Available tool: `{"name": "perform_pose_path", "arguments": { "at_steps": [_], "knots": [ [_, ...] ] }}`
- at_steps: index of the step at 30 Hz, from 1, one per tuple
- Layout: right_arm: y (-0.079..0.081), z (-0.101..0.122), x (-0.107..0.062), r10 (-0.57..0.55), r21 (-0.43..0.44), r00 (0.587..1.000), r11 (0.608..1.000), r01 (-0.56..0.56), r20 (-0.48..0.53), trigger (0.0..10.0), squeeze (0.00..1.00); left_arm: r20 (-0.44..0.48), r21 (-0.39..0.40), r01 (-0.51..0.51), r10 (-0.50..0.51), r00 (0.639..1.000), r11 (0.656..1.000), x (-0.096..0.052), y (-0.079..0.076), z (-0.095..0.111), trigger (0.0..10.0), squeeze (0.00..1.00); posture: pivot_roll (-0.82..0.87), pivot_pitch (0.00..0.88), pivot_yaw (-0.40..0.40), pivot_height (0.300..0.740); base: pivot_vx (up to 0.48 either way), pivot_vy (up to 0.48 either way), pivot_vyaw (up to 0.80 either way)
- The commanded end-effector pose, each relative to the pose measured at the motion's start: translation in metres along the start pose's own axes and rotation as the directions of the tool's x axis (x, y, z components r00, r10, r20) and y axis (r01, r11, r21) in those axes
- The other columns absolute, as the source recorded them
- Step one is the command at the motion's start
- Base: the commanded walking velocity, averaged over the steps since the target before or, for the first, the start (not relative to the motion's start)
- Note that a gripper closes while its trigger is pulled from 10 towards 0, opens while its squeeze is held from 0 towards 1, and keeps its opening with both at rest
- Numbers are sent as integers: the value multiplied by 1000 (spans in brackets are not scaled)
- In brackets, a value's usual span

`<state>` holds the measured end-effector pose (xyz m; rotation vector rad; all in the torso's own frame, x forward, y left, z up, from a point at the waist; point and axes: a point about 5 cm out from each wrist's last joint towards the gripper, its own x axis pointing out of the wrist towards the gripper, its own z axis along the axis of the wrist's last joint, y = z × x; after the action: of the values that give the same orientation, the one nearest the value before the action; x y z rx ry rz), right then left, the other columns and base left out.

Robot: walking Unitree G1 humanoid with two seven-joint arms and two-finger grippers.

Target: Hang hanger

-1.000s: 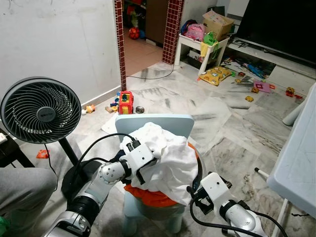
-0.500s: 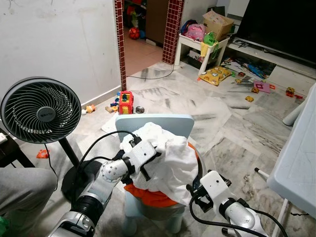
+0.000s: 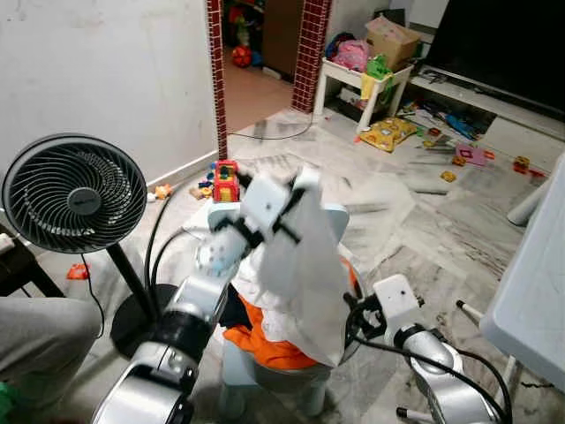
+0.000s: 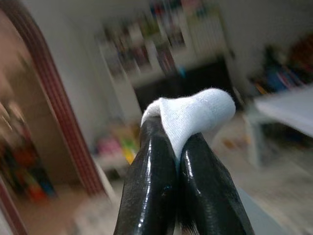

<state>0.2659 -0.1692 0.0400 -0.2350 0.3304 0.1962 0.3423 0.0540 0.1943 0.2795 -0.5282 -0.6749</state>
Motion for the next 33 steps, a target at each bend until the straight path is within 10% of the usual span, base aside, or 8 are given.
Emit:
{"name": "perform_pose_path", "arguments": {
  "at_steps": [1, 14, 17, 18, 33],
  "knots": [
    [-8, 9, 3, -54, 68, 998, 996, 52, 37, 10000, 0, 93, 69, -19, 13, 996, 997, 11, 7, 20, 0, 0, 142, 0, -73, 740, 0, 0, 0],
    [-30, 18, -27, -354, 401, 930, 870, 288, 100, 10000, 0, -305, -39, -62, 47, 951, 997, -66, -1, -57, 0, 0, 114, 0, -79, 740, 0, 0, 0],
    [-35, 18, -35, -384, 421, 917, 853, 308, 106, 10000, 0, -329, -38, -60, 44, 943, 997, -75, -7, -60, 4235, 0, 123, 0, -92, 740, 0, 0, 0],
    [-38, 16, -42, -410, 428, 906, 840, 333, 101, 10000, 0, -348, -66, -67, 40, 937, 996, -81, -12, -62, 10000, 0, 129, 0, -109, 740, 0, 0, 0],
    [-44, 14, -61, -488, 488, 871, 774, 404, 54, 10000, 0, -328, -167, -8, -48, 944, 986, -75, -23, -50, 10000, 0, 78, 0, -70, 740, 0, 0, -357]
  ]
}}
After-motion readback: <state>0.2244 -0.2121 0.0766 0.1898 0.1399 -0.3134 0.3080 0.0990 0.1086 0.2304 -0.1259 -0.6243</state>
